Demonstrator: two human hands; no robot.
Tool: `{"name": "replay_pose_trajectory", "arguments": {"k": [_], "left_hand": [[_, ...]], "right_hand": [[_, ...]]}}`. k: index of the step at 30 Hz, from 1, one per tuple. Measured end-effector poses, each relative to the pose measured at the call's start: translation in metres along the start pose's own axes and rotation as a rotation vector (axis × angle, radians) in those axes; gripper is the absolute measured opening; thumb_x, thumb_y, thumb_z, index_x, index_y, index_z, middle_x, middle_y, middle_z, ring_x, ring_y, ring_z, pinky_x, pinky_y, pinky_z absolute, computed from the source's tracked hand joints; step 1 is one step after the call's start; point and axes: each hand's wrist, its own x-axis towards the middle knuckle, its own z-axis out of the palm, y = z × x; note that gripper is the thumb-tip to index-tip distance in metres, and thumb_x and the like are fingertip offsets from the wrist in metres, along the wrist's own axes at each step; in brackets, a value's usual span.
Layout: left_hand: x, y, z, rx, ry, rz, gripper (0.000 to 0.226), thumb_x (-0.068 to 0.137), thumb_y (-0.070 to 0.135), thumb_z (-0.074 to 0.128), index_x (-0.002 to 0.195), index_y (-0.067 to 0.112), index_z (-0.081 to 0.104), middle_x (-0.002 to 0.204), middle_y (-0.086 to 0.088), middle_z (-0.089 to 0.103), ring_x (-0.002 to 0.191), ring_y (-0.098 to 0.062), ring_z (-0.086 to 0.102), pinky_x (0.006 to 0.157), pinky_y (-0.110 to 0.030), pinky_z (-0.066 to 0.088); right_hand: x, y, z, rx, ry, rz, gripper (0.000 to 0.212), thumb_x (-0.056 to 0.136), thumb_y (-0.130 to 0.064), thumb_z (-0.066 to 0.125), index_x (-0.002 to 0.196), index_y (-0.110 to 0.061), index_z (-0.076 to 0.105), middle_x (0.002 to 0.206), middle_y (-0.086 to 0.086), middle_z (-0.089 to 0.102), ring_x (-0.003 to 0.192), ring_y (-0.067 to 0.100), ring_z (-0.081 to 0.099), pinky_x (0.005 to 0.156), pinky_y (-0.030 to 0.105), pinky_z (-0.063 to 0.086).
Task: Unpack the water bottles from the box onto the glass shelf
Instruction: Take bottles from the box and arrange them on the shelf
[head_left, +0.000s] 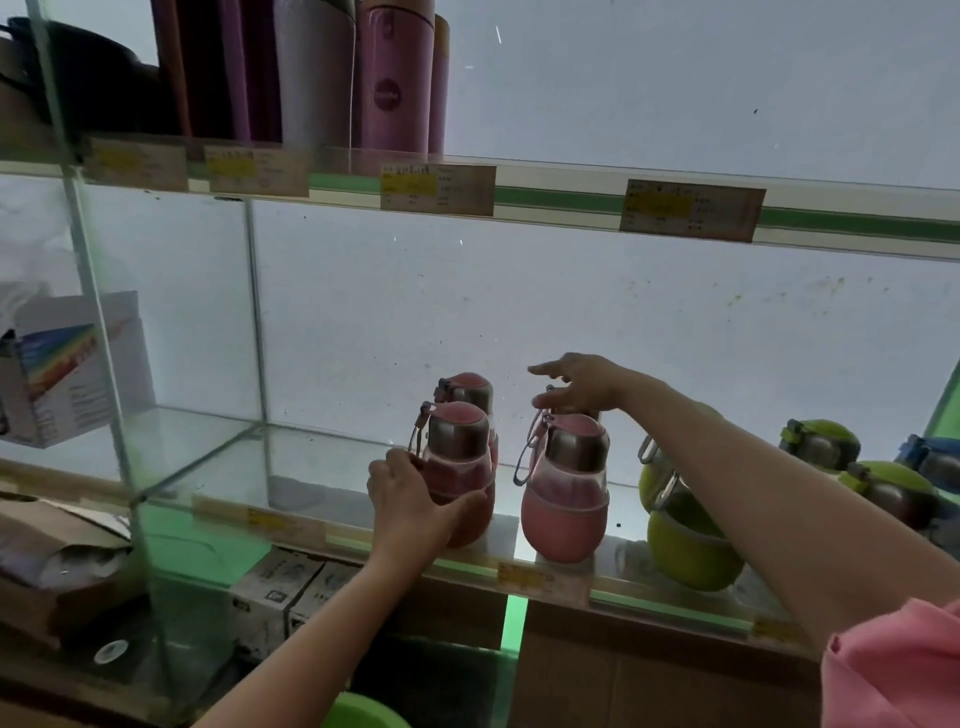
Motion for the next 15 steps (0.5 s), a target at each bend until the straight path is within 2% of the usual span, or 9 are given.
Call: {"name": "replay_pose_trajectory", "arguments": {"k": [5,10,13,15], "left_hand": [[0.011,-0.005,0.003,-0.003,-0.081,-0.029,0.085,0.063,0.043,0.082,0.125,0.009,0.035,0.127,-0.012,0.036,0.120,-0.027,0.042,0.101,-0.037,0.045],[0.019,-0.013,0.005,0.036,-0.168,-0.018,0.084,0.067,0.048,0.077,0.133,0.017,0.036,0.136,-0.011,0.027,0.129,-0.030,0.031,0.107,-0.039,0.035],[0.022,-0.018,0.004,0.024,-0.198,0.001,0.083,0.066,0.051,0.077,0.133,0.020,0.038,0.134,-0.009,0.027,0.129,-0.029,0.033,0.107,-0.040,0.036],[0.024,-0.021,0.003,-0.008,-0.217,0.007,0.084,0.064,0.051,0.078,0.133,0.021,0.039,0.133,-0.009,0.030,0.128,-0.029,0.037,0.106,-0.039,0.038]], "right_hand": [[0.009,-0.035,0.007,0.071,-0.044,-0.028,0.068,0.085,-0.046,0.062,0.144,-0.029,0.035,0.144,0.005,0.046,0.131,0.022,0.044,0.108,0.034,0.034],[0.022,-0.059,0.014,0.052,-0.052,-0.046,0.073,0.085,-0.043,0.063,0.146,-0.019,0.032,0.148,0.006,0.040,0.135,0.023,0.039,0.111,0.034,0.029],[0.030,-0.073,0.018,0.031,-0.054,-0.074,0.071,0.088,-0.034,0.062,0.148,-0.019,0.026,0.154,0.005,0.031,0.139,0.023,0.032,0.113,0.033,0.024],[0.035,-0.079,0.021,0.024,-0.063,-0.091,0.068,0.089,-0.029,0.061,0.148,-0.021,0.027,0.153,0.004,0.033,0.138,0.023,0.032,0.111,0.033,0.025]]}}
